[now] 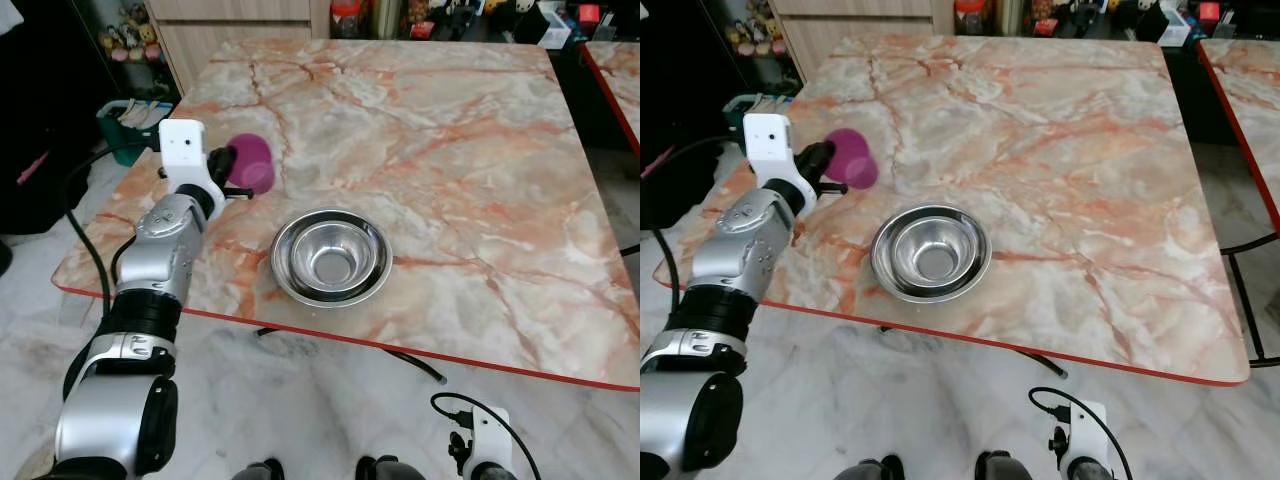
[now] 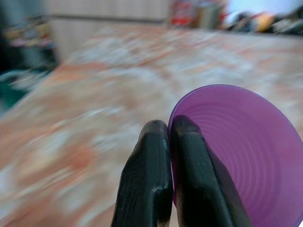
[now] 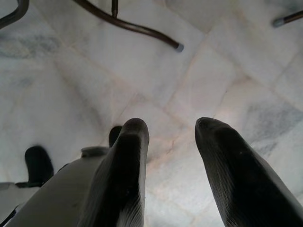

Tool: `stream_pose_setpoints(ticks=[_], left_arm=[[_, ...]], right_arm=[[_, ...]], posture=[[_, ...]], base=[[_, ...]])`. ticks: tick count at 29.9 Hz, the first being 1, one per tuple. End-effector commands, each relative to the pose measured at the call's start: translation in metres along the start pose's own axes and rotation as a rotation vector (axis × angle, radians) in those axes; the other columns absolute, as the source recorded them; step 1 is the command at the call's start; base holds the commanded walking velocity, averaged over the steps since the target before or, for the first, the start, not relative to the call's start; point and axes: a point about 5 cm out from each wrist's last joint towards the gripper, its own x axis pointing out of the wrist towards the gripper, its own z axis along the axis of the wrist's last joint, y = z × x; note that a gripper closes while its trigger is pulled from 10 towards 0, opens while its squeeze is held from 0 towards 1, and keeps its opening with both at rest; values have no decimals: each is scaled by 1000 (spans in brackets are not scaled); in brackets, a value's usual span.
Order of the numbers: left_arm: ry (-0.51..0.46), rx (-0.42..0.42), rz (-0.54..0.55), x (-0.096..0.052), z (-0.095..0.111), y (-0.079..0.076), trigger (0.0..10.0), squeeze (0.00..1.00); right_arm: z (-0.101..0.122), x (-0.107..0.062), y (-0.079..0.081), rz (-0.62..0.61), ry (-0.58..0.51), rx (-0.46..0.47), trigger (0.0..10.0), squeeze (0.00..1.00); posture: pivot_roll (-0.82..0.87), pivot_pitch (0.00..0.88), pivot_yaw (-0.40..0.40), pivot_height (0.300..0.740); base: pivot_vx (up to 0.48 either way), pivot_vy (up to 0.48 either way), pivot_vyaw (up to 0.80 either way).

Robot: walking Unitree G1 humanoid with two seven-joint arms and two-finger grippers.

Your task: Setting the table

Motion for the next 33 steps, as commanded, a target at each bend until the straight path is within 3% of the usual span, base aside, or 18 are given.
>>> stream_pose_setpoints(ticks=[1,5,9,19,33], left_arm=[[29,13,65,0,0,12,10000,0],[46,16,79,1,-1,15,10000,0],[144,33,11,6,-10,7,10000,0],[166,-29,-70,13,-3,-4,10000,0],[213,82,-227,16,5,-21,10000,0]], right_arm=[[-8,-1,3,6,28,-1,10000,0],[-8,-1,3,7,28,-1,10000,0],[-8,-1,3,6,26,2,10000,0],[-8,-1,4,1,23,12,10000,0],[-9,-2,5,0,26,19,10000,0]], posture=[[-28,191,50,740],[-28,191,50,740],[-29,189,56,740],[-29,191,62,740],[-25,191,75,740]], base=[[0,0,0],[0,0,0],[0,0,0],[0,0,0],[0,0,0]])
